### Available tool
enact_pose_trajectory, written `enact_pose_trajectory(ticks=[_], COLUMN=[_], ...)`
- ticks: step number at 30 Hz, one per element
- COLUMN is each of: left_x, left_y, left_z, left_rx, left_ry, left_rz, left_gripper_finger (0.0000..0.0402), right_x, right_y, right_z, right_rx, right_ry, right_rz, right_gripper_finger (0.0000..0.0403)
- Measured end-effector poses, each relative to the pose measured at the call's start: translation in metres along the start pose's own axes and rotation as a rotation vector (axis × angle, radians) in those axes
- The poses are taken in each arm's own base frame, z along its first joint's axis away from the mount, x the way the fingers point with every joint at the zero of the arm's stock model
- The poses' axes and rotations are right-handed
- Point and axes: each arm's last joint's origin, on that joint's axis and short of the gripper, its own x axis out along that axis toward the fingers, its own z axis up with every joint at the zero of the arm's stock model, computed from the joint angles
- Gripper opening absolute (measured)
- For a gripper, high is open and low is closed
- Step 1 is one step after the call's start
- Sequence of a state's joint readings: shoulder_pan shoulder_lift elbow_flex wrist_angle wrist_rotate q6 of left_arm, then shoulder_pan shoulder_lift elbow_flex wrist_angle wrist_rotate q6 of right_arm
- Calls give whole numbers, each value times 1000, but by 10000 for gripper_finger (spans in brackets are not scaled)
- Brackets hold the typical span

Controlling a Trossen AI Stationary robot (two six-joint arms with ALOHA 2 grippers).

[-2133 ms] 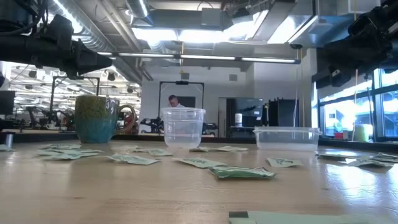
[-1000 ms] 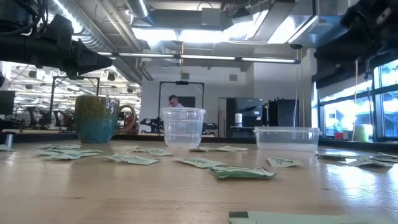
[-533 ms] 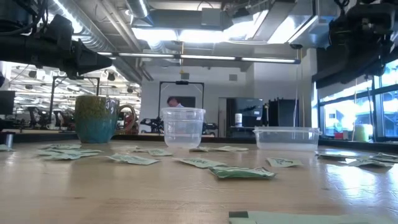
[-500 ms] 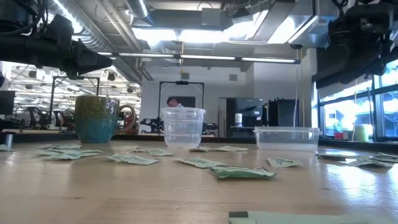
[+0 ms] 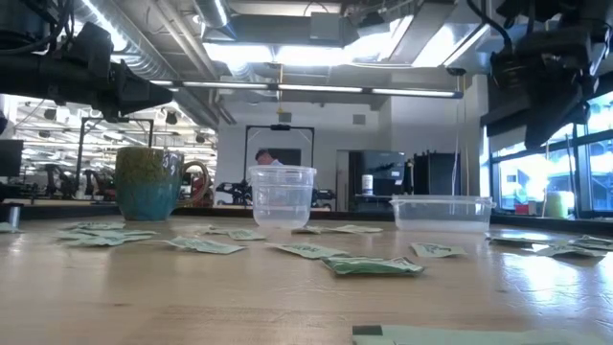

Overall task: Pick and place items into bin
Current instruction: Put the green stevia packet into the right transparent bin

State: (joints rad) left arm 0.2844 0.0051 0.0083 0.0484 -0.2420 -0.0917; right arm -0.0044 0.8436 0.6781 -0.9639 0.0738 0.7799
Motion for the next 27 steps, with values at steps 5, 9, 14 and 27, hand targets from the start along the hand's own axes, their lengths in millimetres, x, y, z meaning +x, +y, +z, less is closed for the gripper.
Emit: enact_pose_trajectory(ticks=[5,9,14,27], left_x=[0,0,0,0], left_y=[0,0,0,0], left_z=[0,0,0,0], left_rx=[0,0,0,0], left_ry=[0,0,1,0], left_rz=[0,0,0,0], left_gripper_finger=[59,59,59,59], right_x=[0,0,1,35], right_y=[-1,-1,0,-9], right_z=[0,0,0,-12], right_rx=[13,23,78,317], right_ry=[0,-1,10,204], right_rz=[-11,-10,-16,-288], right_gripper_finger=[81,114,126,100])
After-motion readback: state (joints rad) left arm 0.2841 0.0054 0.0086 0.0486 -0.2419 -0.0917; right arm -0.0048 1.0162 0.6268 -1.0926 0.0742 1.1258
